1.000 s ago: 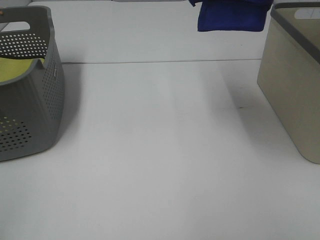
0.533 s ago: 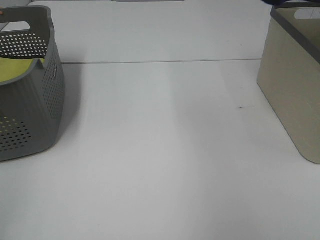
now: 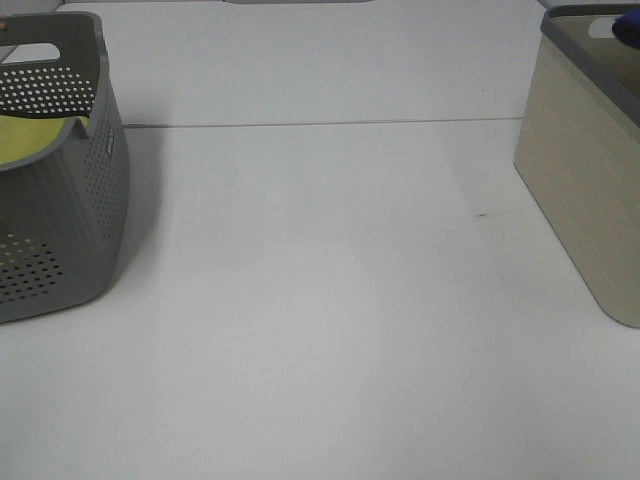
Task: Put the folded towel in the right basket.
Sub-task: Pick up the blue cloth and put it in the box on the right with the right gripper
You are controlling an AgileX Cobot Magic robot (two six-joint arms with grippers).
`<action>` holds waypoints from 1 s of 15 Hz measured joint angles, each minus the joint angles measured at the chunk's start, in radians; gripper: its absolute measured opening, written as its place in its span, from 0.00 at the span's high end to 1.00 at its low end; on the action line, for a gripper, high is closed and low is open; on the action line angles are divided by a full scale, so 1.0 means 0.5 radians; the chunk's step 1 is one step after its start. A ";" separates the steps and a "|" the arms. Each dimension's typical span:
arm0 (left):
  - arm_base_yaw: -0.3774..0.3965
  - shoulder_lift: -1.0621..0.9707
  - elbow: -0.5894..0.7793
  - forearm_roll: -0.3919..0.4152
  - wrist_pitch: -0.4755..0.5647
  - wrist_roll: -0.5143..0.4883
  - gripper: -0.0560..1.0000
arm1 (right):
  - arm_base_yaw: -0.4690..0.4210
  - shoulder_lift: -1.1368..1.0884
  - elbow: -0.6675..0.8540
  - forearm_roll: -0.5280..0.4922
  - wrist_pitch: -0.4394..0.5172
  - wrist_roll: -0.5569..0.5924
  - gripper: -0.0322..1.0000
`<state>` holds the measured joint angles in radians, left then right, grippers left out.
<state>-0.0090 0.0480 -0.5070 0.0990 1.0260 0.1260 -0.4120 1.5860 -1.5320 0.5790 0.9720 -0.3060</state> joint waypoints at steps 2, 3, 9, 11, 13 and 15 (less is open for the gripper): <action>0.000 0.000 0.000 0.000 0.000 0.000 0.01 | 0.000 0.164 0.026 -0.008 -0.024 0.000 0.88; 0.000 0.000 0.000 0.000 0.000 0.000 0.01 | 0.000 0.234 0.062 -0.018 -0.056 0.000 0.88; 0.000 0.000 0.000 0.000 0.000 0.000 0.01 | 0.000 0.612 0.308 -0.074 -0.054 0.002 0.88; 0.000 0.000 0.000 0.000 0.000 0.000 0.01 | 0.000 0.688 0.312 -0.078 0.036 0.002 0.87; 0.000 0.000 0.000 0.000 0.000 0.000 0.01 | 0.000 0.698 0.312 -0.082 0.052 0.002 0.76; 0.000 0.000 0.000 0.000 0.000 0.000 0.01 | 0.000 0.698 0.312 -0.076 0.090 0.002 0.46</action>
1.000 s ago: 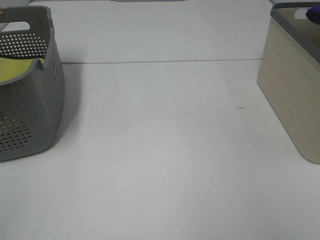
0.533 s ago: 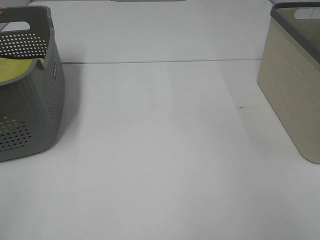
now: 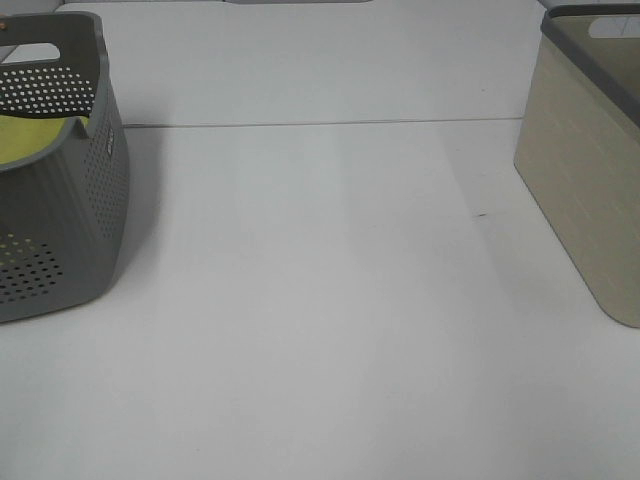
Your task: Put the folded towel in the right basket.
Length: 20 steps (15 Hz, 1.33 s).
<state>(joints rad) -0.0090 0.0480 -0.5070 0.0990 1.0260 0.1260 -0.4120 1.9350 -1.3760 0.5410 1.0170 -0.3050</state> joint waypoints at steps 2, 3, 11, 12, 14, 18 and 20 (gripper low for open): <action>0.000 0.000 0.000 0.000 0.000 0.000 0.01 | 0.000 0.000 0.000 0.000 0.000 0.006 0.22; 0.000 0.000 0.000 0.000 0.000 0.000 0.01 | 0.000 0.000 0.000 0.000 0.006 0.018 0.16; 0.000 0.000 0.000 0.000 0.000 0.000 0.01 | 0.000 -0.044 -0.306 0.042 0.362 0.072 0.13; 0.000 0.000 0.000 0.000 0.000 0.000 0.01 | 0.000 -0.110 -0.362 0.082 0.364 0.072 0.13; 0.000 0.000 0.000 0.000 0.000 0.000 0.01 | 0.000 -0.296 -0.428 0.146 0.366 0.062 0.13; 0.000 0.000 0.000 0.000 0.000 0.000 0.01 | 0.000 -0.930 -0.434 0.186 0.380 -0.100 0.17; 0.000 0.000 0.000 0.000 0.000 0.000 0.01 | 0.000 -1.212 -0.434 0.232 0.384 -0.162 0.18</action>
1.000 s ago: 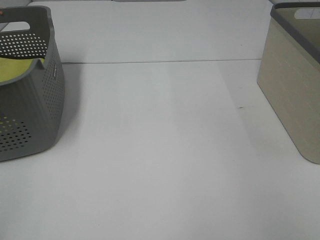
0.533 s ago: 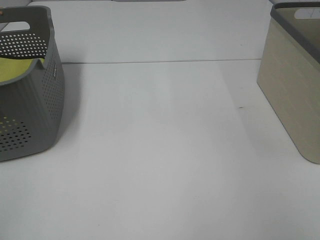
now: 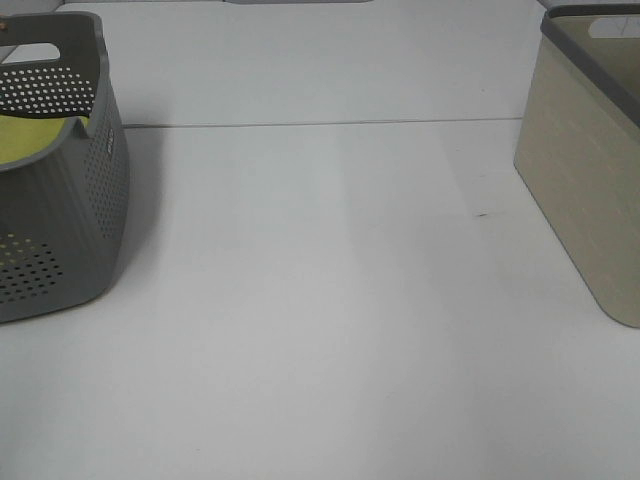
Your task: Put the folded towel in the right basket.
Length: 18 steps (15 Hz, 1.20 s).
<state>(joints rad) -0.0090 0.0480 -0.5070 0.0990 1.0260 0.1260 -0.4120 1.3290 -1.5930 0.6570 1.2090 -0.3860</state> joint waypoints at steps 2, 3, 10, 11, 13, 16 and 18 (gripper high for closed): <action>0.000 0.000 0.000 0.000 0.000 0.000 0.01 | 0.064 -0.254 0.054 0.000 -0.004 -0.060 0.19; 0.000 0.000 0.000 0.000 0.000 0.000 0.01 | 0.114 -0.322 0.090 -0.022 -0.004 -0.076 0.19; 0.000 0.000 0.000 0.000 0.000 0.000 0.01 | 0.824 -1.332 1.088 -0.898 -0.012 0.144 0.20; 0.000 0.000 0.000 0.000 0.000 0.000 0.01 | 0.824 -1.518 1.218 -0.976 -0.012 0.198 0.21; 0.000 0.000 0.000 0.000 0.000 0.000 0.01 | 0.824 -1.890 1.462 -1.016 -0.012 0.262 0.21; 0.000 0.000 0.000 0.000 0.000 0.000 0.01 | 0.824 -2.304 1.750 -1.070 -0.012 0.406 0.21; 0.000 0.000 0.000 0.000 0.000 0.000 0.01 | 0.824 -2.444 1.922 -1.160 -0.014 0.480 0.21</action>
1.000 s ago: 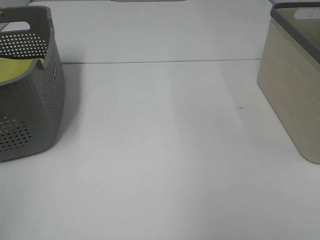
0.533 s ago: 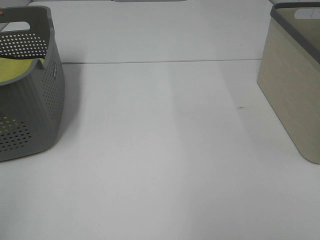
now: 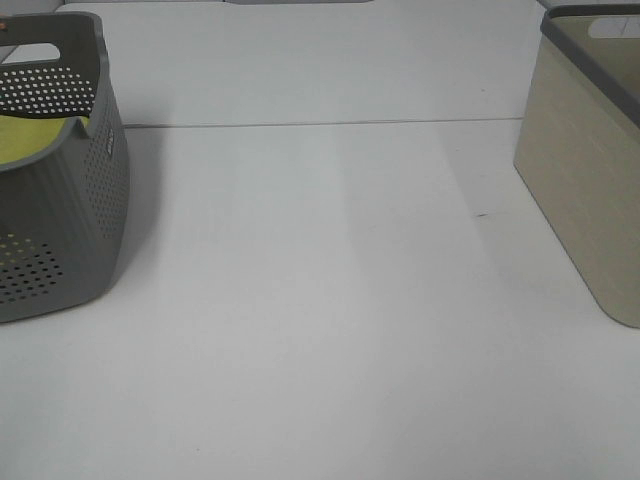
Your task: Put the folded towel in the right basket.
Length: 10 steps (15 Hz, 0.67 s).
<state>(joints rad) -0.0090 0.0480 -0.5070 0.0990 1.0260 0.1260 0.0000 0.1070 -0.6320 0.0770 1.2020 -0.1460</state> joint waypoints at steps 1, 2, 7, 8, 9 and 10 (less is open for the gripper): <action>0.000 0.000 0.000 0.000 0.000 0.000 0.01 | 0.000 -0.042 0.094 -0.028 -0.012 0.024 0.21; 0.000 0.000 0.000 0.000 0.000 0.000 0.01 | 0.000 -0.060 0.260 -0.050 -0.064 0.056 0.22; 0.000 0.000 0.000 0.000 0.000 0.000 0.01 | 0.000 -0.060 0.316 -0.118 -0.152 0.058 0.22; 0.000 0.000 0.000 0.000 0.000 0.000 0.01 | 0.000 -0.060 0.324 -0.136 -0.158 0.068 0.22; 0.000 0.000 0.000 0.000 0.000 0.000 0.01 | 0.000 -0.060 0.344 -0.154 -0.168 0.072 0.22; 0.000 0.000 0.000 0.000 0.000 0.000 0.01 | 0.000 -0.060 0.348 -0.154 -0.170 0.074 0.22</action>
<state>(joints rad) -0.0090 0.0480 -0.5070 0.0990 1.0260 0.1260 0.0000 0.0770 -0.4580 0.0000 1.1170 -0.1090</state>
